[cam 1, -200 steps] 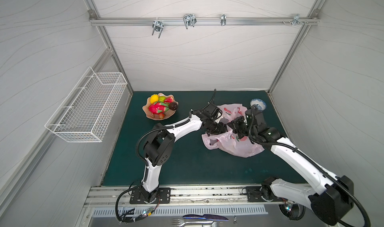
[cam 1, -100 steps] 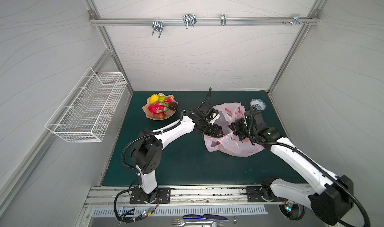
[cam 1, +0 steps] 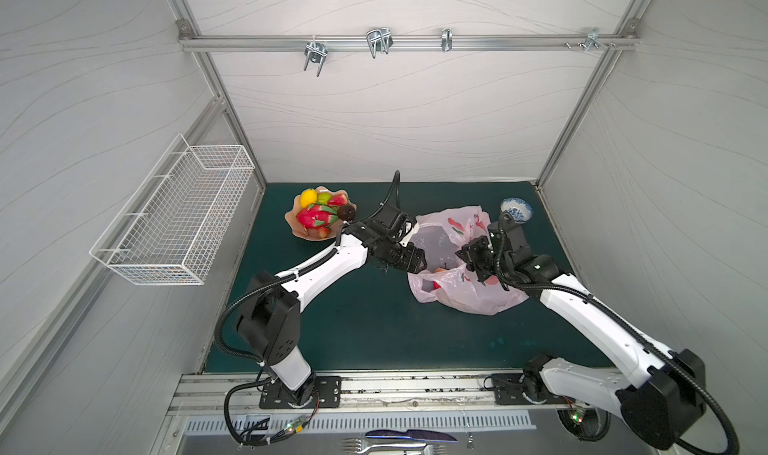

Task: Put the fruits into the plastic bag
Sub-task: 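Withdraw the left gripper from the bag back over the fruit plate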

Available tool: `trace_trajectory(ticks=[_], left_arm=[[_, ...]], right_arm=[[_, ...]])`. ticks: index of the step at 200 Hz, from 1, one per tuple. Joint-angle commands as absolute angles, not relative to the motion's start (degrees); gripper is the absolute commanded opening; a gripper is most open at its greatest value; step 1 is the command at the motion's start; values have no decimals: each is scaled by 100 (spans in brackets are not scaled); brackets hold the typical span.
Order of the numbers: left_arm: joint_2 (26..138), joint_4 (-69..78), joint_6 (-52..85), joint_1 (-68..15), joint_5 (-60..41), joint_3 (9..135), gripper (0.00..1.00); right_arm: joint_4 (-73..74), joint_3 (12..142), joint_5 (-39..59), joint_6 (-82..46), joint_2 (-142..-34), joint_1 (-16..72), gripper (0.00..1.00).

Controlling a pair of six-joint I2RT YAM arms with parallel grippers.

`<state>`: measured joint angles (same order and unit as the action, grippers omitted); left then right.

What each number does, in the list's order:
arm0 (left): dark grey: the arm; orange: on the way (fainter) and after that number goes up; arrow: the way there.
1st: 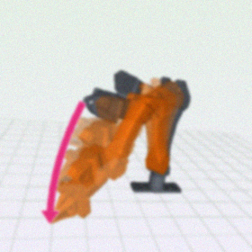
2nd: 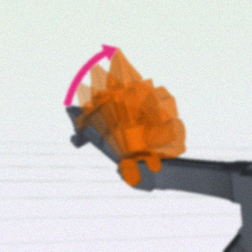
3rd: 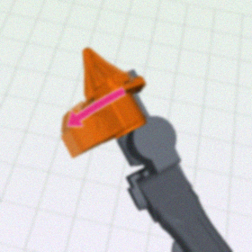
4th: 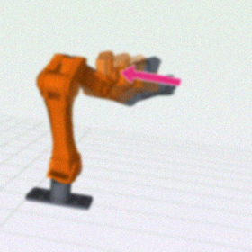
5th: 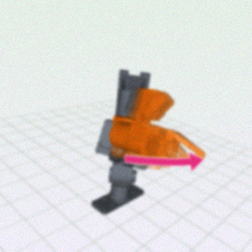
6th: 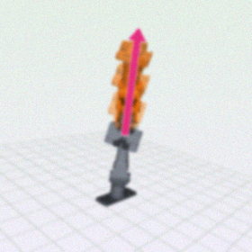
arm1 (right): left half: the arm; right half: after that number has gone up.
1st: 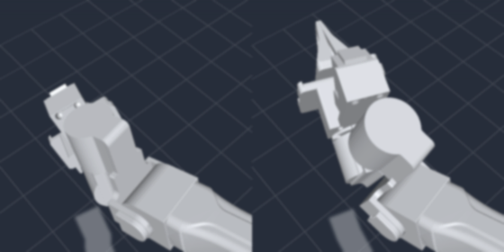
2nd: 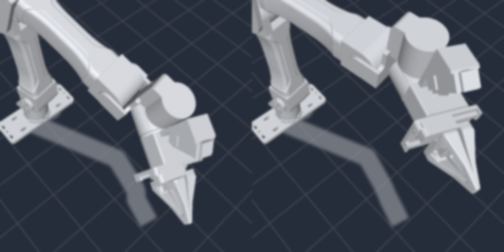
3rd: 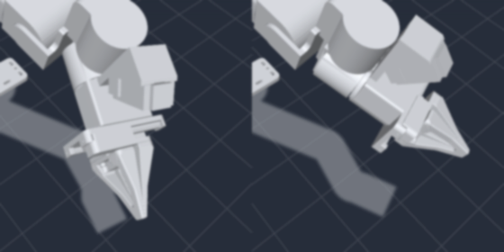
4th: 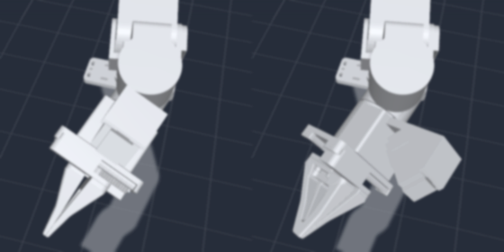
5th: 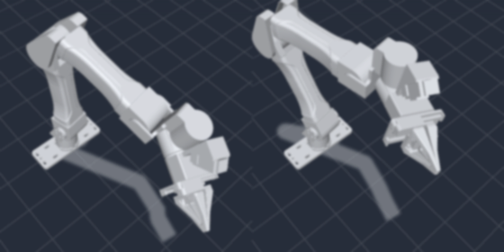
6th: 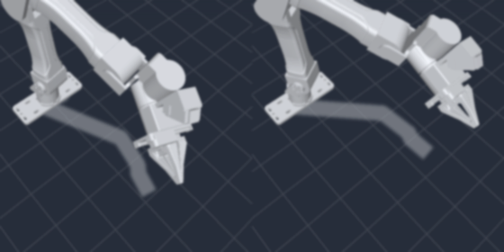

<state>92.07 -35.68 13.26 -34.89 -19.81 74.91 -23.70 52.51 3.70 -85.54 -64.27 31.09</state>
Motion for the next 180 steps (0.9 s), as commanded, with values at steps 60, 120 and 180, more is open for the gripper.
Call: trace_trajectory(ticks=[60, 120, 180], left_arm=[[8218, -3559, 1642, -2599, -1679, 7367, 84], [8013, -3910, 1652, -1895, -1064, 7576, 90], [8201, -4207, 1609, -1398, -492, 7736, 98]], right_arm=[[-2470, 5458, 421, -8559, -6521, 3096, 0], [-2477, 5442, 445, -8561, -6497, 3099, 0], [-2505, 5414, 442, -8551, -6425, 3100, 0]])
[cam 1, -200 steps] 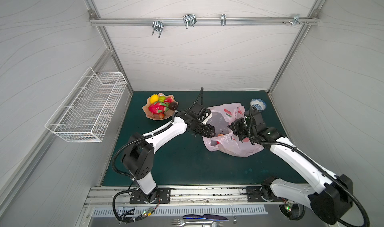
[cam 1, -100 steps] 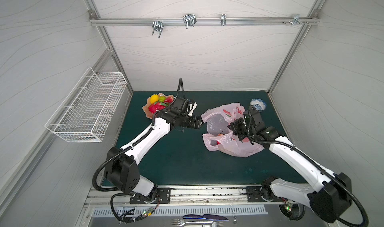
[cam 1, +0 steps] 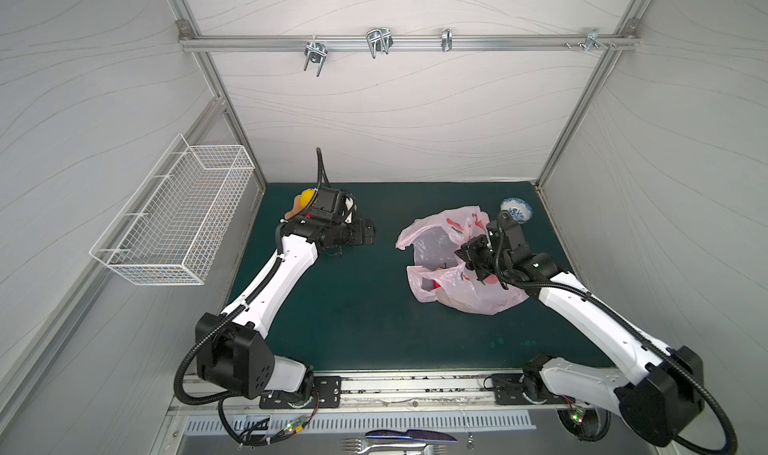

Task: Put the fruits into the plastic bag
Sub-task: 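Withdraw the left gripper from the bag back over the fruit plate, then lower the left gripper onto the dark plum and grasp it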

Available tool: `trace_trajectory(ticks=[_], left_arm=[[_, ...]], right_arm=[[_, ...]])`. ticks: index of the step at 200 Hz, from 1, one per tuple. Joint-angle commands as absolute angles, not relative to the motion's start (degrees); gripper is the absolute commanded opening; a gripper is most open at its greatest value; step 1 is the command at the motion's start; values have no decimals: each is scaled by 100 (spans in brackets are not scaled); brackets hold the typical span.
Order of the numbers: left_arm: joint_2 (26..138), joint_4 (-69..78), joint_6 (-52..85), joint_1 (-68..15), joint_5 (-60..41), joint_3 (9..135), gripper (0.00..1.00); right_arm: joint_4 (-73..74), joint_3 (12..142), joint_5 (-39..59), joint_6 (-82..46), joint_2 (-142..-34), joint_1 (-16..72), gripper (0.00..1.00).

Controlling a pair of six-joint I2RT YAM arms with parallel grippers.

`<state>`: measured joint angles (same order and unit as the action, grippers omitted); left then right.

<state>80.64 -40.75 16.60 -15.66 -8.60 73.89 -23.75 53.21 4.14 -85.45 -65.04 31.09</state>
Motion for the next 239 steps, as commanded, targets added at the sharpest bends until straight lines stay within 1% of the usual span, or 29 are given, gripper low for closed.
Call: trace_trajectory(ticks=[1, 30, 61, 131, 192, 215, 239], left_arm=[[8210, -4209, 1613, -1389, -481, 7736, 98], [8458, -4280, 1691, -1160, -427, 7937, 98], [8864, -4341, 1812, -1091, -302, 8245, 98], [9942, -4373, 2822, -908, -311, 9089, 98], [10917, -4369, 3608, -732, -411, 9646, 96], [11179, -4313, 3785, -696, -334, 9803, 95], [11395, -4150, 4058, -587, -465, 9879, 95]], right_arm=[[-2500, 5414, 441, -8547, -6425, 3101, 0], [-2507, 5414, 448, -8542, -6417, 3109, 0], [-2524, 5405, 445, -8542, -6396, 3120, 0], [-2572, 5405, 413, -8516, -6354, 3120, 0], [-2606, 5415, 378, -8499, -6346, 3119, 0], [-2610, 5414, 375, -8499, -6341, 3120, 0], [-2654, 5414, 368, -8495, -6323, 3112, 0]])
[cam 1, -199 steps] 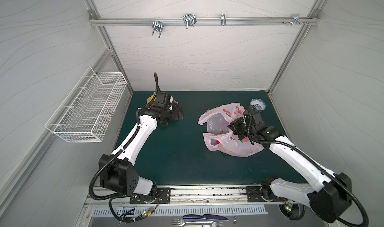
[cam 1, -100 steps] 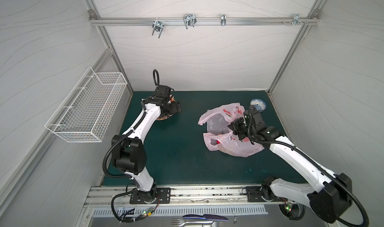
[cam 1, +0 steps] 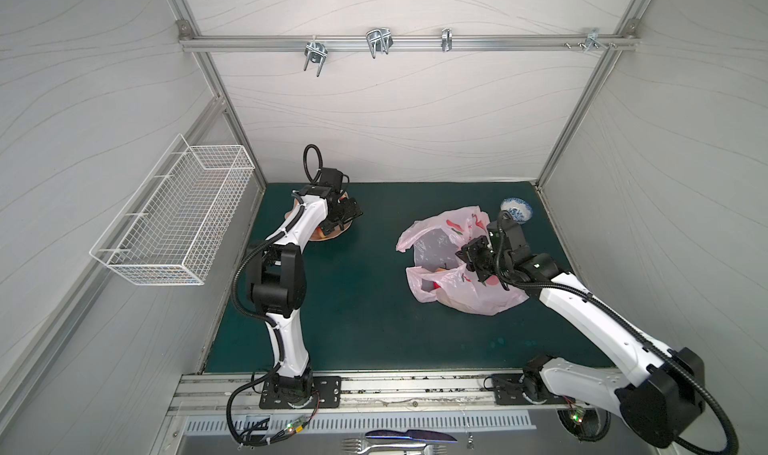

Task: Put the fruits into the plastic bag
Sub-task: 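Lower the left gripper onto the dark plum and grasp it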

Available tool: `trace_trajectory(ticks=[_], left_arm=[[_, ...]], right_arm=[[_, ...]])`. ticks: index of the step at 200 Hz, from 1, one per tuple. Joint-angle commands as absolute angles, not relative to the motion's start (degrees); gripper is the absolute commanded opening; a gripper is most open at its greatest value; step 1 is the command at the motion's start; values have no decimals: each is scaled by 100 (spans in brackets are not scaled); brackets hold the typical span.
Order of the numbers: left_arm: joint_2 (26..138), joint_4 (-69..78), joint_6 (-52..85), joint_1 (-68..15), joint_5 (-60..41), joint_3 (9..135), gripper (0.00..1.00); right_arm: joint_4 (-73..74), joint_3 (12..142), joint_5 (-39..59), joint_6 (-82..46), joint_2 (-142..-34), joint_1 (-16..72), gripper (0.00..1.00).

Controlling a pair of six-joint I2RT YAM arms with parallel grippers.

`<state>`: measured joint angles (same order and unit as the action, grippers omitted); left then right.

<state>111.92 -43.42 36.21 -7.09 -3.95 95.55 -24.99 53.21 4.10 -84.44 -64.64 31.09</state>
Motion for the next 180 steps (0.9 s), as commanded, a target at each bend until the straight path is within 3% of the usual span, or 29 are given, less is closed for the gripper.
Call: trace_trajectory(ticks=[1, 180], left_arm=[[11402, -4145, 4068, -584, -470, 9879, 95], [12346, -3224, 4911, -334, -1059, 10519, 86]], right_arm=[[-2659, 5414, 369, -8497, -6321, 3112, 0], [-2819, 5335, 260, -8504, -6126, 3111, 0]])
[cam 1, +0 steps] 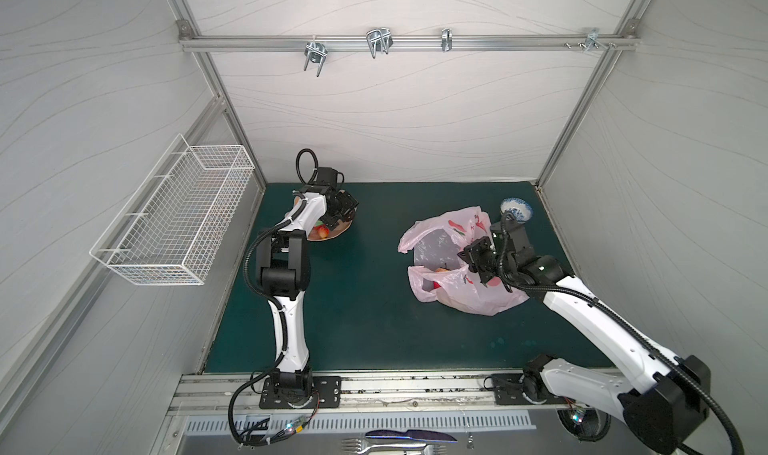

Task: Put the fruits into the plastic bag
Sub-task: 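Lower the left gripper onto the dark plum and grasp it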

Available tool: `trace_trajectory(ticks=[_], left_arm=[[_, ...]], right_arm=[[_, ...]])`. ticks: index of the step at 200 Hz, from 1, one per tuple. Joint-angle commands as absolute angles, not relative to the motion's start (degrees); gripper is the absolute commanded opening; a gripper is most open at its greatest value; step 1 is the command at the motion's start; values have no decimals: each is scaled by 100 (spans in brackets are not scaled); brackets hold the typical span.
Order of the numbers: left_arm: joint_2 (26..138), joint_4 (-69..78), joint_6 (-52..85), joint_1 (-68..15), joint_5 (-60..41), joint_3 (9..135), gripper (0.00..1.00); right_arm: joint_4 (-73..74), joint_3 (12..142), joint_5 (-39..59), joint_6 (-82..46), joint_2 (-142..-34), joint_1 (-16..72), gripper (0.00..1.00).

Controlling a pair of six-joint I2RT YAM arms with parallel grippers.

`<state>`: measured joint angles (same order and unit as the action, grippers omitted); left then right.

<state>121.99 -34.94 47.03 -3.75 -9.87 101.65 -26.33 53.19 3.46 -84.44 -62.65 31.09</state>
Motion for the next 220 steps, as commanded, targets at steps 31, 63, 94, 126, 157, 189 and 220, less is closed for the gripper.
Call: trace_trajectory(ticks=[31, 63, 94, 126, 157, 189, 220], left_arm=[[12464, -3287, 4934, -317, -1055, 10537, 83], [12542, -3269, 4974, -282, -1056, 10530, 78], [12611, -3223, 5009, -260, -1087, 10679, 72], [12579, -3169, 5020, -247, -1152, 10601, 66], [12503, -3102, 5021, -237, -1202, 10433, 59], [12342, -3040, 4992, -229, -1258, 10281, 53], [12030, -2844, 5001, -229, -1339, 9985, 47]], right_arm=[[-2854, 5340, 243, -8499, -6100, 3102, 0], [-2859, 5335, 246, -8499, -6095, 3101, 0], [-2867, 5335, 245, -8495, -6091, 3100, 0], [-2875, 5310, 232, -8506, -6074, 3102, 0], [-2863, 5300, 235, -8517, -6075, 3100, 0], [-2839, 5300, 220, -8517, -6095, 3099, 0], [-2834, 5300, 227, -8525, -6093, 3102, 0]])
